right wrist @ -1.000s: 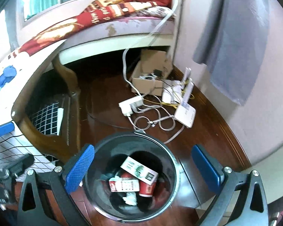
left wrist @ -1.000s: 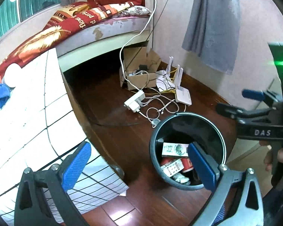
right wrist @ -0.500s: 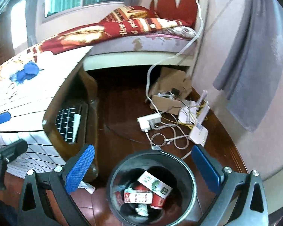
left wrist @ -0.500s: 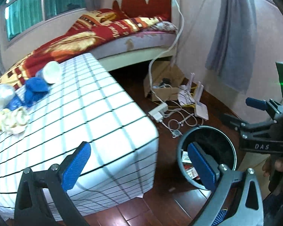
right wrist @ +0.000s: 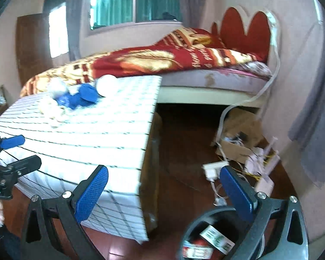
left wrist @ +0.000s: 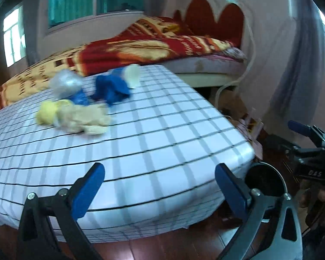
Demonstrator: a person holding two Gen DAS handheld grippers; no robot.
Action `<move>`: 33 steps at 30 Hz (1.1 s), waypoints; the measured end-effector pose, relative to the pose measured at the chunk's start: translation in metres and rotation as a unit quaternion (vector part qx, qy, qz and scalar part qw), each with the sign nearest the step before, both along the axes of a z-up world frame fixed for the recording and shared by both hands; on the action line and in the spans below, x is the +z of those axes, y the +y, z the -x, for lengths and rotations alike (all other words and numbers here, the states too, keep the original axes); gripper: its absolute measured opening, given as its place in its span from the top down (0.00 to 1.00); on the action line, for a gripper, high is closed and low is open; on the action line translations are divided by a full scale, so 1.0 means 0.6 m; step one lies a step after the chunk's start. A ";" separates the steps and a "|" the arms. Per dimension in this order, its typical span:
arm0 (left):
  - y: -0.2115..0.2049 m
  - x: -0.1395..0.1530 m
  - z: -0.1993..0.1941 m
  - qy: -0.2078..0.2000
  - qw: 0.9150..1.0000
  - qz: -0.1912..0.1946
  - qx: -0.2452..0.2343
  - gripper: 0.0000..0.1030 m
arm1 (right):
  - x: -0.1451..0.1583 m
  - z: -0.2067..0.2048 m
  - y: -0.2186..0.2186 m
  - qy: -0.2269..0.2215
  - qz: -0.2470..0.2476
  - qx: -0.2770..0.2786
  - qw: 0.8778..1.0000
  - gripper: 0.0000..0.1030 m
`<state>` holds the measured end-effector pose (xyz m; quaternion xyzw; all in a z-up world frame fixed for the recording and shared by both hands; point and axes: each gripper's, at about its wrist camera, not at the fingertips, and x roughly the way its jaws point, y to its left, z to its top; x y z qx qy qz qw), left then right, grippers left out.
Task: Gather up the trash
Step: 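Move both tools back toward the remaining trash on the box, then grasp the clear plastic bag with the left tool while the right tool grasps the beige cloth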
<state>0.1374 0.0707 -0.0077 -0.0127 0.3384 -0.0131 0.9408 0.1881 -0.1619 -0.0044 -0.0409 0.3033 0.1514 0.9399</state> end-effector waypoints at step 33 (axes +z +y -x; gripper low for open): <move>0.325 -0.033 -0.062 0.011 0.989 0.041 0.144 0.17 | -0.012 -0.159 0.469 0.065 0.016 0.218 0.974 0.19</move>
